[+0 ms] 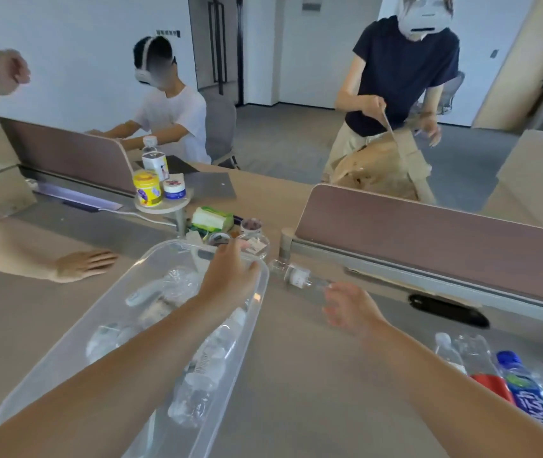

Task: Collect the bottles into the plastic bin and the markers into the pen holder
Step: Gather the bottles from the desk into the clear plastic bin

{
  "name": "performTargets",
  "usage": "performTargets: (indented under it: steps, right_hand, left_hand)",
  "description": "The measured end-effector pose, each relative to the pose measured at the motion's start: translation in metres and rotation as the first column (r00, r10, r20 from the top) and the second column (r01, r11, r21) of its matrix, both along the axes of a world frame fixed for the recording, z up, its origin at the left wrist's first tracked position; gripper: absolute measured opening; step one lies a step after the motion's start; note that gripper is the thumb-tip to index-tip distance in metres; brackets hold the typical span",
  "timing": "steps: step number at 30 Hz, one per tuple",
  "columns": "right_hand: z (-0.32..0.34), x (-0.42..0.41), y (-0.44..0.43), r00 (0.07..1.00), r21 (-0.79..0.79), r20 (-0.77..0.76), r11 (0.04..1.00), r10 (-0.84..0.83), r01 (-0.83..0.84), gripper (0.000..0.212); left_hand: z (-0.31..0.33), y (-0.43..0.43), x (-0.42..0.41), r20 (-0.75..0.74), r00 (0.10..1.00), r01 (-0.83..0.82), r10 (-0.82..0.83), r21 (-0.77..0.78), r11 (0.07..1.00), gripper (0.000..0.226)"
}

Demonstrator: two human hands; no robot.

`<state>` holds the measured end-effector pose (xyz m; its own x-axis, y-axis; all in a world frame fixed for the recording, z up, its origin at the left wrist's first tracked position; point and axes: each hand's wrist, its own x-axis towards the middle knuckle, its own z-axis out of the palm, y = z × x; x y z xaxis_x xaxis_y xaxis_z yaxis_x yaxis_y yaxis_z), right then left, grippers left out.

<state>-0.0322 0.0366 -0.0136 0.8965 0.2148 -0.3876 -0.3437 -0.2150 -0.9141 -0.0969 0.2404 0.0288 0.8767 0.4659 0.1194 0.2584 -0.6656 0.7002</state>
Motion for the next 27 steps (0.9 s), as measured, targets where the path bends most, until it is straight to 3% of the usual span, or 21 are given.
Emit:
performTargets:
  steps: [6, 9, 13, 16, 19, 22, 27]
  right_hand:
    - [-0.034, 0.034, -0.11, 0.975, -0.165, 0.053, 0.961, -0.216, 0.222, 0.009]
    - [-0.059, 0.043, -0.164, 0.968, -0.345, 0.056, 0.905, -0.244, 0.248, 0.007]
    - [-0.091, 0.046, -0.214, 0.947, -0.475, 0.07, 0.824, -0.315, 0.309, 0.028]
    - [-0.114, 0.048, -0.229, 0.96, -0.557, 0.042, 0.791, -0.277, 0.252, 0.051]
    - [-0.14, 0.051, -0.229, 0.986, -0.613, -0.067, 0.786, -0.15, 0.078, 0.07]
    - [-0.157, 0.054, -0.213, 0.988, -0.63, -0.128, 0.776, -0.088, -0.012, 0.081]
    - [-0.151, 0.08, -0.164, 0.981, -0.457, -0.083, 0.881, -0.176, 0.12, 0.054]
  left_hand:
    - [-0.022, -0.094, 0.061, -0.039, 0.983, 0.179, -0.177, 0.051, 0.983, 0.037]
    - [-0.039, -0.146, 0.088, -0.113, 0.964, 0.242, -0.239, 0.009, 0.97, 0.037]
    - [-0.073, -0.203, 0.113, -0.227, 0.933, 0.276, -0.278, -0.042, 0.96, 0.037]
    - [-0.099, -0.227, 0.123, -0.319, 0.899, 0.306, -0.299, -0.028, 0.951, 0.04]
    - [-0.114, -0.233, 0.133, -0.375, 0.874, 0.326, -0.309, -0.019, 0.945, 0.04]
    - [-0.123, -0.222, 0.146, -0.416, 0.861, 0.317, -0.293, -0.012, 0.948, 0.043]
    - [-0.135, -0.17, 0.171, -0.511, 0.836, 0.256, -0.202, 0.037, 0.966, 0.057]
